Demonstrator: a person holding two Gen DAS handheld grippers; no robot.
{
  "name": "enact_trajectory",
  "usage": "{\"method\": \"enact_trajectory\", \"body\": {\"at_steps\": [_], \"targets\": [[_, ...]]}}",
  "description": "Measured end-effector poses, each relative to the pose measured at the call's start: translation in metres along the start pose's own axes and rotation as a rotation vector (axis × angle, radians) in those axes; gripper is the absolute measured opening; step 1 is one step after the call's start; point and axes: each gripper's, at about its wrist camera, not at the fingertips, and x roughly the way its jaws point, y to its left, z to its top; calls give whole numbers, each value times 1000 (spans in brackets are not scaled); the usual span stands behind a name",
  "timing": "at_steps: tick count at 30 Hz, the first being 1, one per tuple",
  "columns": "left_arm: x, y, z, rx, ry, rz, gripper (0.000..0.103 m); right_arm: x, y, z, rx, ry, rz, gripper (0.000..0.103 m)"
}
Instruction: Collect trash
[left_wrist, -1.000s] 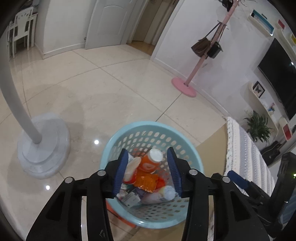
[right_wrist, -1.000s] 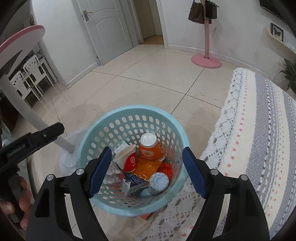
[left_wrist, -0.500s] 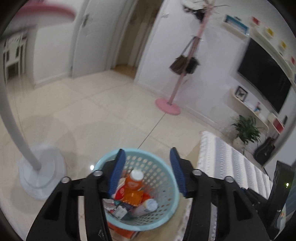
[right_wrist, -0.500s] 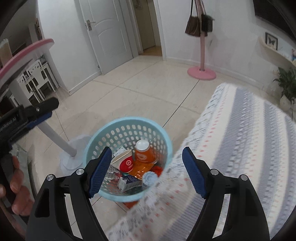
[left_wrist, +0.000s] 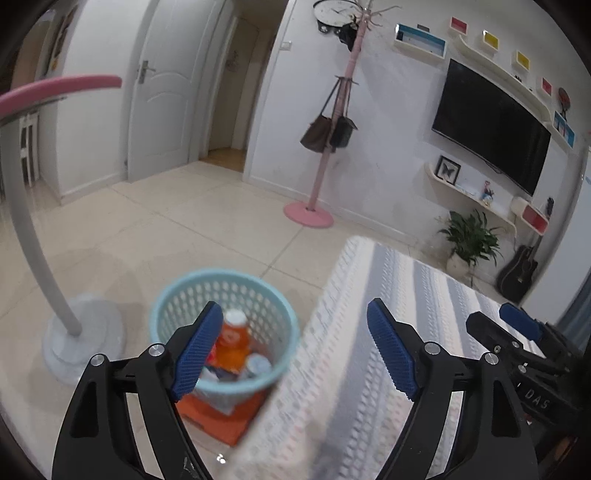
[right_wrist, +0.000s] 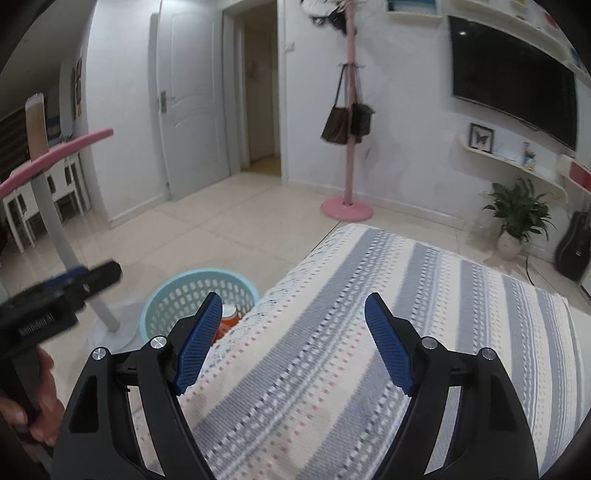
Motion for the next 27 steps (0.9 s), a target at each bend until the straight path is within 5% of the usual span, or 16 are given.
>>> {"method": "enact_trajectory", "body": {"at_steps": [14, 27], "targets": [[-17, -58, -54, 166, -118, 114, 87, -11, -24, -47, 37, -59, -44, 76], [-15, -53, -60, 72, -88, 157, 86, -3, -35, -63, 18, -43, -91, 76]]}}
